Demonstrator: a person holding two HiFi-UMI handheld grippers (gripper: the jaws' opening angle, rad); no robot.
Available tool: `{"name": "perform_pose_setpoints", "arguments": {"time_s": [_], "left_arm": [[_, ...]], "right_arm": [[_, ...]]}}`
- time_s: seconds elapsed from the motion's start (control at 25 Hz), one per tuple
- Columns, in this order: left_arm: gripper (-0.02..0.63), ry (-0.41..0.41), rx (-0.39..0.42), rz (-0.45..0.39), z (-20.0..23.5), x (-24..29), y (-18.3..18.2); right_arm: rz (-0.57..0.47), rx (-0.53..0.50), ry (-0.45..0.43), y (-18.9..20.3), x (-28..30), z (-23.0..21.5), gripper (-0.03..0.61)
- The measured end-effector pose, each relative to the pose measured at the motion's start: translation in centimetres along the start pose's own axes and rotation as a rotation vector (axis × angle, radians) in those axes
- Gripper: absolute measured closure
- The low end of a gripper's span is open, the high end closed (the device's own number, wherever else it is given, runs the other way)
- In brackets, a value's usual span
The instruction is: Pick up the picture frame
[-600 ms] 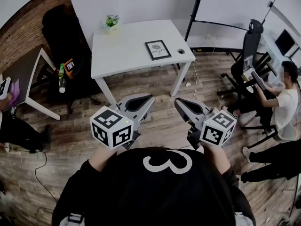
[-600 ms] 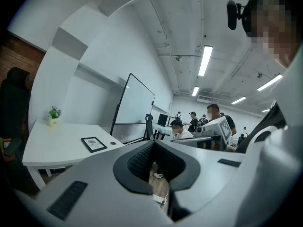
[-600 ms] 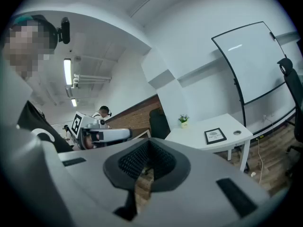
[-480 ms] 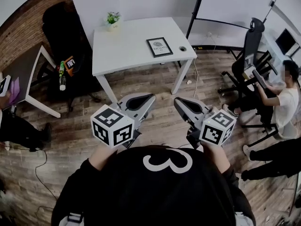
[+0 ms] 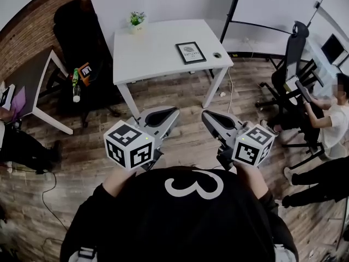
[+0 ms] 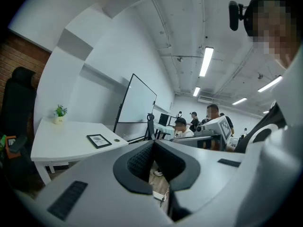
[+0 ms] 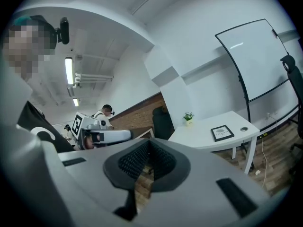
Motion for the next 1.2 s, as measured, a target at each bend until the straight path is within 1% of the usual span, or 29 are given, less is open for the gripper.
{"name": "perform_pose_setpoints", "arguments": {"time_s": [0.28,0.48,0.68,0.84,1.0,1.2], "left_arm": [[0.597,0.031,-0.008,-0.011,-0.4,-1.1,0.3],[0.597,0.036,-0.017,-0.011,-0.1,-1.1,0.2],[0.597,0.047,-0.021,0.001,0.3,0.0,0.2],[0.597,0.054,-0.030,0.022,1.1,1.7,0.3],[0.597,0.033,-0.027,0.050,2.0,4.3,0.5],[0.597,0.032,-0.062,0.052,3.6,7.9,0.2]], "right_arm": [[-0.010,-0.001,0.036,0.5,-0.5,1.3,0.554],[-0.017,0.036,0.051,1.0,-0.9,1.0,0.554],[-0.009,0.019,0.070,0.8,-0.8,0.2,0.554],[-0.013,0.033,0.055,0.6,-0.4,-1.5,0.554],[-0.012,0.066,0.047,0.4,-0.2,-4.5,0.554],[-0.004,0.090,0.039,-0.5,0.4,-8.5,0.554]]}}
Point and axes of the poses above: the fingertips, and each gripper's own axes: x forward along the fingers, z to its left, y out of its underside, the point moved 7 cm from there along -x, backward along the fingers, and after that the axes turned 1 degree about x, right-handed, at the moved point
